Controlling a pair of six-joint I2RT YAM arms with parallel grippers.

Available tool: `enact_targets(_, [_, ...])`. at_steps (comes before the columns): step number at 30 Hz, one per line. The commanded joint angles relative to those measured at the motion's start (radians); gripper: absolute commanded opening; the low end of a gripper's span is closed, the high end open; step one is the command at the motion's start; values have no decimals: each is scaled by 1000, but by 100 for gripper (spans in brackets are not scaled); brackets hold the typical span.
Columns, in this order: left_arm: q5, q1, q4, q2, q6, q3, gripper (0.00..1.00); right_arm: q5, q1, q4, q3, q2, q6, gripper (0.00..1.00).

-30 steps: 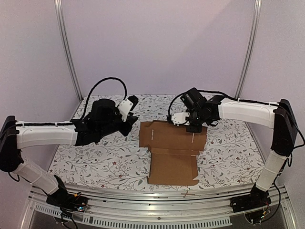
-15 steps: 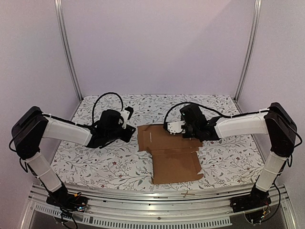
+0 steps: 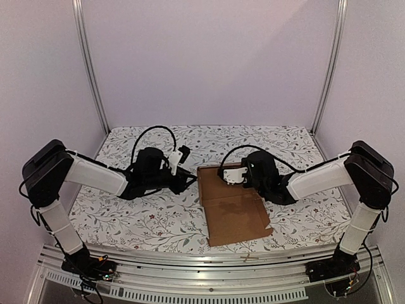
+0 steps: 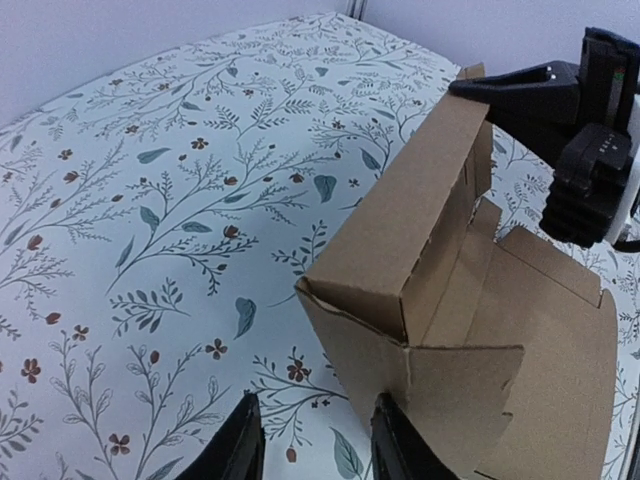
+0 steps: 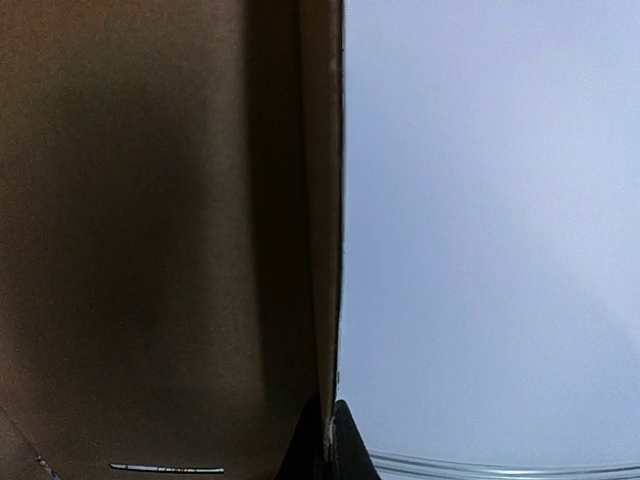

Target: Fold the paper box

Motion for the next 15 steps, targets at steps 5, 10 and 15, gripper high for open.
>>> enact_targets(5, [112, -42, 26, 53, 15, 16, 41, 18, 27, 215, -103, -5, -77, 0])
enact_targets(10, [169, -55, 62, 62, 21, 6, 48, 22, 34, 249, -134, -7, -96, 0])
enact_targets(15, [177, -62, 103, 71, 5, 2, 52, 23, 36, 267, -145, -11, -106, 0])
